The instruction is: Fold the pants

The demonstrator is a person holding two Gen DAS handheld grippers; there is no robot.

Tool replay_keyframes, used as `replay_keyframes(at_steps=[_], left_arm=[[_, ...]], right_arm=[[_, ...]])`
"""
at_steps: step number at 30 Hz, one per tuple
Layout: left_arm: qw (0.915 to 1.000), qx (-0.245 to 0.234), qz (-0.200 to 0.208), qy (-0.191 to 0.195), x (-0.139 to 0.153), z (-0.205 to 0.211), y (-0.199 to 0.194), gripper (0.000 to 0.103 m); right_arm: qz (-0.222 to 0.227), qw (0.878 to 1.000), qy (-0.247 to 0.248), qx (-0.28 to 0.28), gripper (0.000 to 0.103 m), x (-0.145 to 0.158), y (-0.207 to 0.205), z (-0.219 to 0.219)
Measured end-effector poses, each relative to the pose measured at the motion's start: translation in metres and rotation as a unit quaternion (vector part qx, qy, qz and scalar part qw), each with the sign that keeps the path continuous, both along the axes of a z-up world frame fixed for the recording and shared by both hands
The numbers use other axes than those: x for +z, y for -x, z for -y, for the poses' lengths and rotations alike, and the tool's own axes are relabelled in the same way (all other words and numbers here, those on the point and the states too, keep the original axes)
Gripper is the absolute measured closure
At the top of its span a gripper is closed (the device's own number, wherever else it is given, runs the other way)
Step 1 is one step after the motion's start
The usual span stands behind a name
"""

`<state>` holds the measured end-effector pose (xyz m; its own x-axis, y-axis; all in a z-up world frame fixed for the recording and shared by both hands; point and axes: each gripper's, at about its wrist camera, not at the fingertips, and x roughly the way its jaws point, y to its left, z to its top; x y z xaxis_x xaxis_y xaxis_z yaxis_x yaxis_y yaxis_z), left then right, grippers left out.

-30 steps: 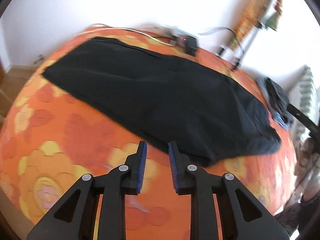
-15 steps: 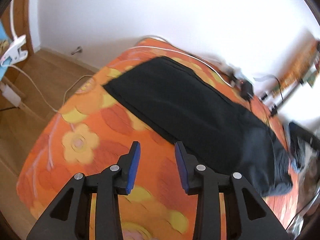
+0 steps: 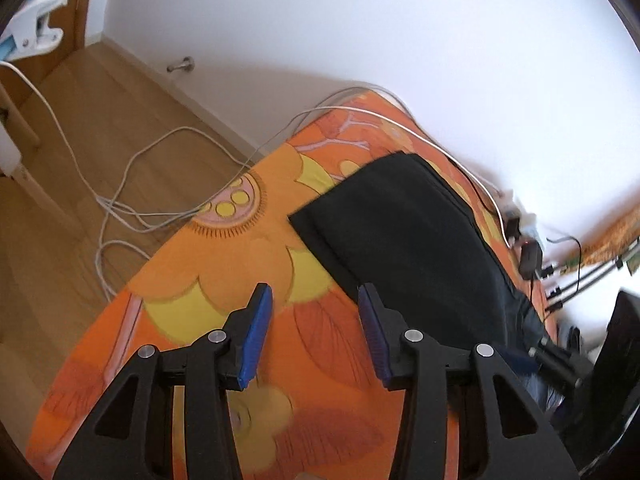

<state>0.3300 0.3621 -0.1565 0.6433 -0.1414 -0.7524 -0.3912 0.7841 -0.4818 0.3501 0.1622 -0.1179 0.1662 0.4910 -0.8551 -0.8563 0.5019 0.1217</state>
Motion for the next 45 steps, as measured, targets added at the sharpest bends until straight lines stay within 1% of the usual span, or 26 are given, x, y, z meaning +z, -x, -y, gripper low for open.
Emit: replay_keyframes(at_steps=[4, 8, 10, 11, 12, 13, 14, 16, 18, 21, 23, 25, 26, 27, 28, 29, 30, 34, 35, 37, 41, 43, 44, 45], left_arm=[[1.0, -0.001, 0.006, 0.001, 0.0, -0.005, -0.012, 0.053], [0.9999, 0.0, 0.004, 0.015, 0.0, -0.009, -0.019, 0.048], [0.9999, 0.003, -0.001, 0.016, 0.001, -0.01, -0.023, 0.047], [0.9999, 0.004, -0.004, 0.016, 0.001, -0.01, -0.026, 0.047], [0.9998, 0.006, -0.006, 0.016, 0.001, -0.01, -0.028, 0.047], [0.9998, 0.007, -0.007, 0.017, 0.001, -0.01, -0.029, 0.047], [0.9998, 0.008, -0.007, 0.018, 0.002, -0.01, -0.03, 0.047], [0.9998, 0.007, -0.011, 0.014, 0.001, -0.008, -0.035, 0.047], [0.9999, 0.012, -0.012, -0.003, 0.002, -0.006, -0.04, 0.047], [0.9995, 0.011, -0.017, -0.023, 0.002, -0.003, -0.046, 0.047], [0.9996, 0.012, -0.017, -0.019, 0.002, -0.005, -0.047, 0.048], [0.9995, 0.009, -0.02, -0.023, 0.002, -0.006, -0.048, 0.053], [0.9994, 0.007, -0.021, -0.028, 0.003, -0.006, -0.048, 0.059], [0.9994, 0.007, -0.021, -0.028, 0.002, -0.007, -0.047, 0.062], [0.9995, 0.008, -0.021, -0.023, 0.002, -0.008, -0.046, 0.062], [0.9996, 0.015, -0.016, -0.017, 0.003, -0.013, -0.044, 0.062], [0.9995, 0.022, -0.012, -0.017, 0.005, -0.015, -0.042, 0.062], [0.9989, 0.031, -0.008, -0.033, 0.016, -0.024, -0.037, 0.062], [0.9987, 0.029, -0.009, -0.04, 0.018, -0.025, -0.036, 0.062], [0.9986, 0.026, -0.011, -0.046, 0.02, -0.027, -0.034, 0.062], [0.9992, 0.022, -0.012, -0.032, 0.017, -0.03, -0.036, 0.062], [0.9994, 0.02, -0.013, -0.024, 0.015, -0.03, -0.038, 0.062], [0.9995, 0.019, -0.013, -0.021, 0.014, -0.029, -0.038, 0.062], [0.9996, 0.017, -0.013, -0.018, 0.013, -0.029, -0.039, 0.062]], right_arm=[[0.023, 0.999, 0.027, 0.01, 0.047, -0.014, 0.0, -0.013], [0.026, 0.999, 0.041, 0.017, 0.049, -0.022, -0.003, -0.02], [0.041, 0.998, 0.045, 0.025, 0.057, -0.022, 0.001, -0.024], [0.052, 0.997, 0.05, 0.03, 0.068, -0.023, 0.004, -0.026], [0.052, 0.997, 0.05, 0.035, 0.08, -0.021, 0.005, -0.028], [0.052, 0.997, 0.05, 0.037, 0.085, -0.02, 0.006, -0.03], [0.049, 0.997, 0.049, 0.039, 0.095, -0.019, 0.006, -0.031], [0.037, 0.997, 0.046, 0.045, 0.098, -0.019, 0.008, -0.034], [0.022, 0.997, 0.044, 0.057, 0.1, -0.02, 0.012, -0.039], [0.015, 0.997, 0.042, 0.069, 0.101, -0.021, 0.02, -0.045], [0.02, 0.996, 0.043, 0.073, 0.101, -0.02, 0.021, -0.047], [0.026, 0.996, 0.031, 0.076, 0.101, -0.015, 0.02, -0.045], [0.029, 0.997, 0.027, 0.072, 0.1, -0.011, 0.017, -0.043], [0.031, 0.997, 0.023, 0.063, 0.092, -0.009, 0.013, -0.041], [0.031, 0.998, 0.02, 0.057, 0.083, -0.006, 0.011, -0.039], [0.031, 0.998, 0.014, 0.047, 0.066, -0.003, 0.005, -0.04], [0.031, 0.999, 0.009, 0.04, 0.063, -0.002, 0.001, -0.041], [0.035, 0.999, -0.004, 0.029, 0.063, 0.002, -0.02, -0.065], [0.041, 0.999, -0.003, 0.03, 0.063, 0.001, -0.024, -0.075], [0.039, 0.999, 0.002, 0.032, 0.063, -0.003, -0.032, -0.089], [0.044, 0.998, 0.026, 0.033, 0.063, -0.018, -0.034, -0.107], [0.046, 0.998, 0.031, 0.034, 0.063, -0.022, -0.031, -0.107], [0.054, 0.997, 0.031, 0.037, 0.064, -0.022, -0.029, -0.109], [0.06, 0.997, 0.033, 0.039, 0.073, -0.022, -0.029, -0.11]])
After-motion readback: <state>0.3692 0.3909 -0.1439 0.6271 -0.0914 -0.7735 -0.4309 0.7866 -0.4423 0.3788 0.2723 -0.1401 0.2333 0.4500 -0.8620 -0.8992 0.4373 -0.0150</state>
